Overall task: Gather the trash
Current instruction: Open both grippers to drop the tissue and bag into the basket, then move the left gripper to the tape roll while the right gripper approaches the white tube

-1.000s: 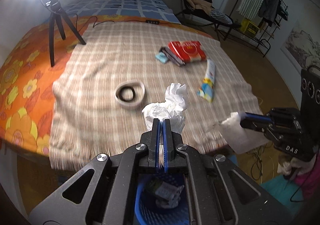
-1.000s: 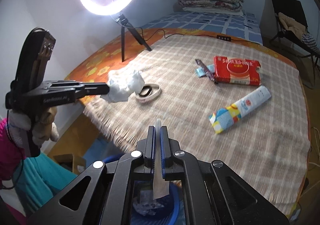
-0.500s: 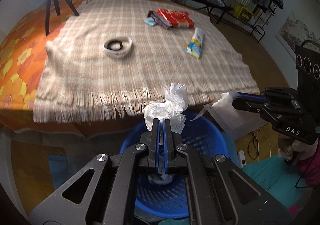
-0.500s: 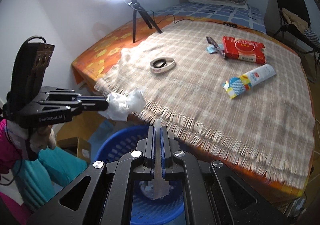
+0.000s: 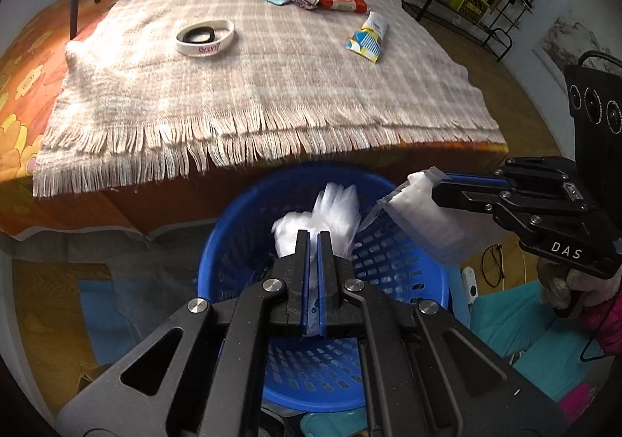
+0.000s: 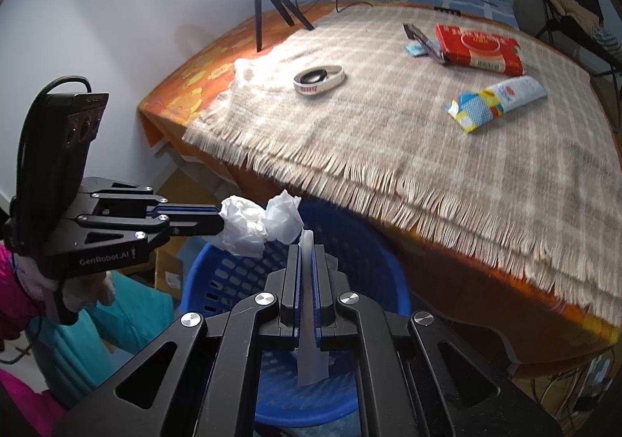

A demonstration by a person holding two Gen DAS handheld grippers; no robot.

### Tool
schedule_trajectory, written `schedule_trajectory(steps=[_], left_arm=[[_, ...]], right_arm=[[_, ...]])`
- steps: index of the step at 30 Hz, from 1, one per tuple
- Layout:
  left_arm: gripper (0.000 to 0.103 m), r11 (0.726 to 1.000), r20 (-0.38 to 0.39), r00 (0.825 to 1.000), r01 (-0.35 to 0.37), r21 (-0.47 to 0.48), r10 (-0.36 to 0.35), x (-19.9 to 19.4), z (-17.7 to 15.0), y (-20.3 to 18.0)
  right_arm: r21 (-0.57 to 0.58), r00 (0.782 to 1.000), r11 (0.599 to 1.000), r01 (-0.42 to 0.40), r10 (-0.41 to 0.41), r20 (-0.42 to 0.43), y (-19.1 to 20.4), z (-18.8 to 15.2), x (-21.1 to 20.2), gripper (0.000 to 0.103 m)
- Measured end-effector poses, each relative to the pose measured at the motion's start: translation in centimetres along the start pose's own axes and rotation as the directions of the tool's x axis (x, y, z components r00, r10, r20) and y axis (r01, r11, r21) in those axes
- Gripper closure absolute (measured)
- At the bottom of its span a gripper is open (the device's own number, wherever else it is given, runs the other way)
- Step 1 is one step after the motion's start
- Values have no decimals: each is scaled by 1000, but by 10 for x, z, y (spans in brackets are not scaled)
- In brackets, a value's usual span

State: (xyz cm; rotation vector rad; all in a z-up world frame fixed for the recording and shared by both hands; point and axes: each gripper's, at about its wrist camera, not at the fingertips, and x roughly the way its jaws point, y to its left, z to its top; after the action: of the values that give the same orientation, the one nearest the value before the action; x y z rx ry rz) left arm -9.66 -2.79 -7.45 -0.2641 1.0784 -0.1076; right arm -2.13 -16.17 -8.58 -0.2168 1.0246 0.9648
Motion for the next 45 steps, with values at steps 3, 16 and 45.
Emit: schedule_trajectory(steps=[3, 16, 45], left_arm=[[103, 1000, -7, 1000, -4, -6, 4, 3, 0, 1], [102, 999, -24, 999, -33, -21, 32, 8, 1, 7], [47, 996, 80, 995, -54, -67, 59, -11, 38, 23]], right_arm=[[9, 1000, 1000, -6, 6, -14, -1, -4, 4, 100], [23, 999, 1000, 19, -17, -52, -1, -8, 11, 70], [25, 970, 969, 244, -243, -25, -7, 6, 3, 27]])
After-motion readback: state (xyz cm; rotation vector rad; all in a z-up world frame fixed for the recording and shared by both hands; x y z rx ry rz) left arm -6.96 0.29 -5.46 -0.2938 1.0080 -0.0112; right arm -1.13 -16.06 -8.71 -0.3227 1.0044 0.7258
